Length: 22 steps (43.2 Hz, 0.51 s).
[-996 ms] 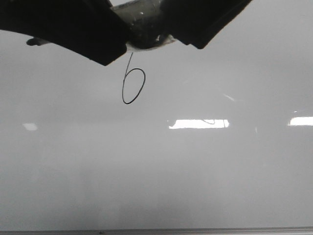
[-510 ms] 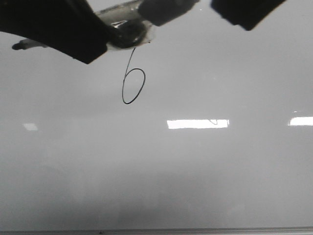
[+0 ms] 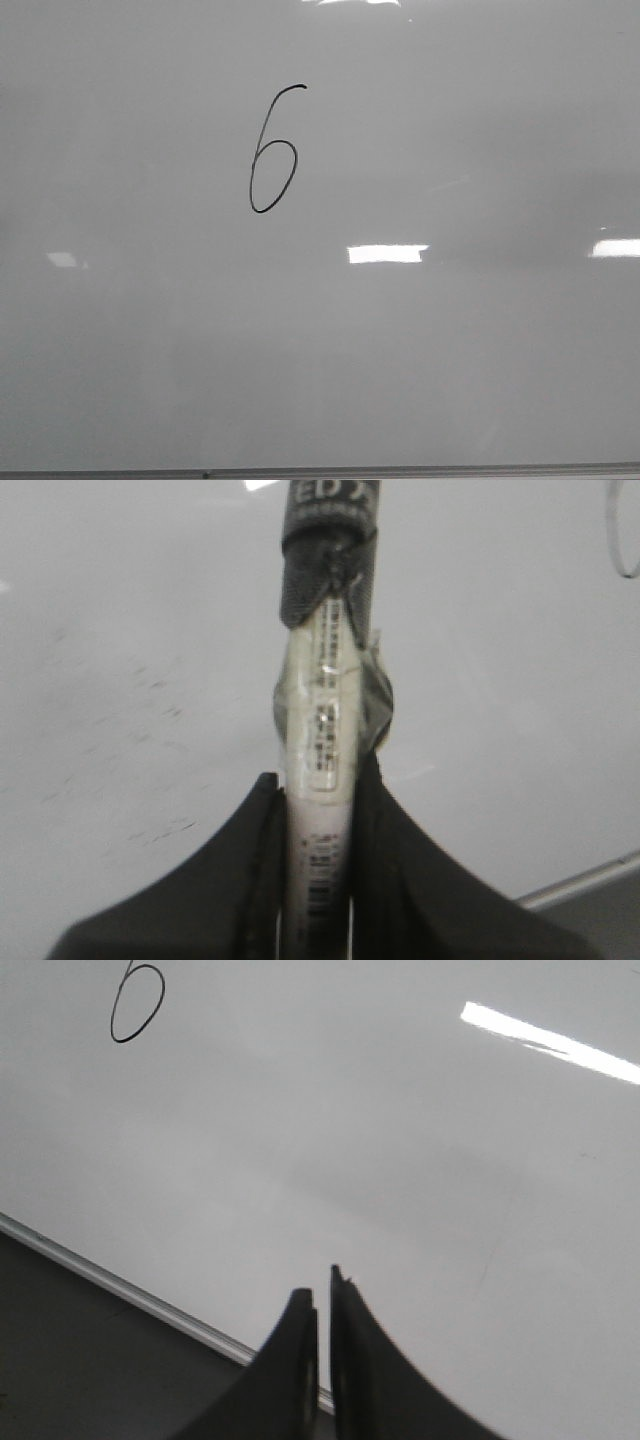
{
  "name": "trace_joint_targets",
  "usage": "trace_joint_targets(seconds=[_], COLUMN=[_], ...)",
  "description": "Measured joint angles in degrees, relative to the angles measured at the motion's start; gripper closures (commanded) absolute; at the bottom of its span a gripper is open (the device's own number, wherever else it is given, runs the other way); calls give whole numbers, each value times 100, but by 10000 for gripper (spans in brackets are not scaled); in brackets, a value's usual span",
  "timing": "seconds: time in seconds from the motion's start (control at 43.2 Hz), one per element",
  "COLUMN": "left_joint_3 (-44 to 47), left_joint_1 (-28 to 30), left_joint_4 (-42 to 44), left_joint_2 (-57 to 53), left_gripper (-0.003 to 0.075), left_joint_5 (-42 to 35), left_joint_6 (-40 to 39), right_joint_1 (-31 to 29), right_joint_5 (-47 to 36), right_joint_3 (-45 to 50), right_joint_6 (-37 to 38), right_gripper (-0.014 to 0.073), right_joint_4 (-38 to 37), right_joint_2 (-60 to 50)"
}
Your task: Write number 6 on whiteboard
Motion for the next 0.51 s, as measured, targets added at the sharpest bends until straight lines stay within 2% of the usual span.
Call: trace_joint_targets(seconds=[0.093,0.185,0.324,0.51], left_joint_3=[381,721,1091,956], left_joint_1=[621,929,1028,1028], left_joint_4=[-193,-546,-877,-959], left_joint_2=[-140,-140,159,1214], left_gripper=[672,672,672,668], left_joint_5=[-394,-912,-1953,-2850], left_joint_6=[-82,-95,-105,-105], right_joint_1=[-10,-10,-10,-10], right_joint_5=[-32,-68,-91,-103], right_joint_3=[162,206,228,228], right_joint_6=[0,0,0,0], right_gripper=[662,662,662,662], right_joint_4=[0,0,0,0], right_joint_2=[-266,-317,-326,-326])
